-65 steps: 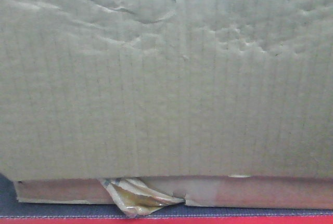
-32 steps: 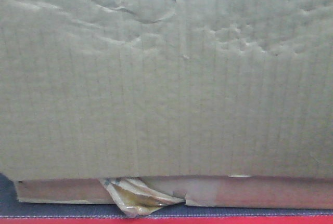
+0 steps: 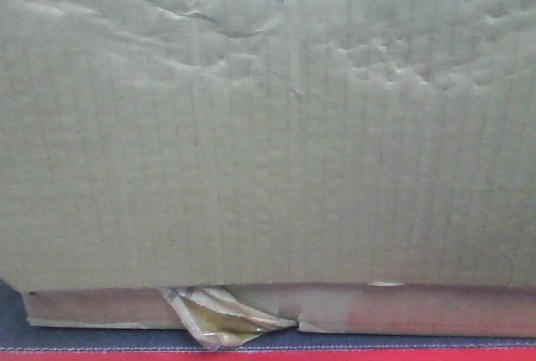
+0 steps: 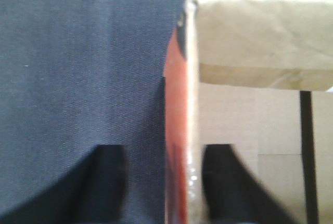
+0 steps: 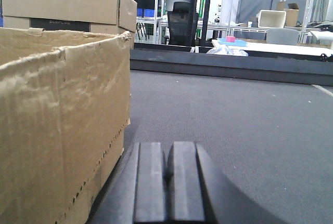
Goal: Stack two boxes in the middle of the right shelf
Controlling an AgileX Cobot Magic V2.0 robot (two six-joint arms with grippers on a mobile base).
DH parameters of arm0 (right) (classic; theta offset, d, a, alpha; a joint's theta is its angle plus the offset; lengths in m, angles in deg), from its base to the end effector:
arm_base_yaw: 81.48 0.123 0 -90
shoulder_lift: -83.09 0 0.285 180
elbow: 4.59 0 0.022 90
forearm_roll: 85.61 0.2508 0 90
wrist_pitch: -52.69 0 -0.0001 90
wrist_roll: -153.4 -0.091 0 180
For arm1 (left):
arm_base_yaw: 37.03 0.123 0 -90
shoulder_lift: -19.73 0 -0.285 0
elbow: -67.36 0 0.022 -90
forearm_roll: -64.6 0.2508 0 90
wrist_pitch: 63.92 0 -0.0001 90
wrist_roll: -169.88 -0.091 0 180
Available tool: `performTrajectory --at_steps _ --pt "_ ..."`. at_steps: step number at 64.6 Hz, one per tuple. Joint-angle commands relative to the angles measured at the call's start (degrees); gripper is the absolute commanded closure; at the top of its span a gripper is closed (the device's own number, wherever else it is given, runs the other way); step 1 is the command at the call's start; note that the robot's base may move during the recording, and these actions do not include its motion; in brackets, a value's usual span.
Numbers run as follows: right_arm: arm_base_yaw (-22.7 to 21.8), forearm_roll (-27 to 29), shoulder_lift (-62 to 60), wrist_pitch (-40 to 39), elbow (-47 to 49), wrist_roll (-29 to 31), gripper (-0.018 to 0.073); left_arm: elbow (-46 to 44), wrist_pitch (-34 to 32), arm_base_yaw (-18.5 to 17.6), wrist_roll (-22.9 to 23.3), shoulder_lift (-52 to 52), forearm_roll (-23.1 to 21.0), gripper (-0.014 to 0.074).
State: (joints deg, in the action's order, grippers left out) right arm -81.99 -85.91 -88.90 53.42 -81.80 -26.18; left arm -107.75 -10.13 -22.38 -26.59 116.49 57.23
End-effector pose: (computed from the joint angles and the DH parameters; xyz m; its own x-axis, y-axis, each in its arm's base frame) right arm 0.0567 -0.0005 0.2119 0.0705 -0.0132 -0.9974 0.0099 0.9999 -0.0125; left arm 0.3134 0.0722 0.2947 -0.9028 -0.0205 -0.4296 -0.0208 0.9998 -0.0040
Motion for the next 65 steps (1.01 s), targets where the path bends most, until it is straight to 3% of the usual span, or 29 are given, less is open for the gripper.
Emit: performTrajectory --at_steps 1,7,18,28,48,57,65 --pt "-0.4 -0.1 -0.2 -1.2 0.0 0.1 0.072 -0.5 -0.2 0.2 -0.1 0.0 1.2 0.0505" --pt "-0.4 -0.1 -0.2 -1.2 0.0 0.1 0.072 -0.5 0.0 0.2 -0.1 0.0 1.3 0.071" --pt "-0.4 -0.1 -0.2 -1.2 0.0 0.1 0.072 -2.1 0.6 0.2 1.6 -0.6 0.1 0.0708" --pt "-0.4 -0.1 -0.2 -1.2 0.0 0.1 0.072 -9.2 1.3 0.3 4.6 -3.4 0.2 0.0708" --pt "-0.4 -0.1 -0.2 -1.2 0.0 0.1 0.072 -33.8 8.4 -0.2 14.5 -5.4 0.7 0.0708" --pt "-0.4 -0.1 -0.2 -1.2 0.0 0.1 0.072 -43.6 11.4 -4.4 20.6 -5.4 6.2 0.0708" --pt "-0.4 -0.1 -0.2 -1.2 0.0 0.1 0.072 -49.2 14.9 -12.2 28.2 -5.4 13.1 0.0708"
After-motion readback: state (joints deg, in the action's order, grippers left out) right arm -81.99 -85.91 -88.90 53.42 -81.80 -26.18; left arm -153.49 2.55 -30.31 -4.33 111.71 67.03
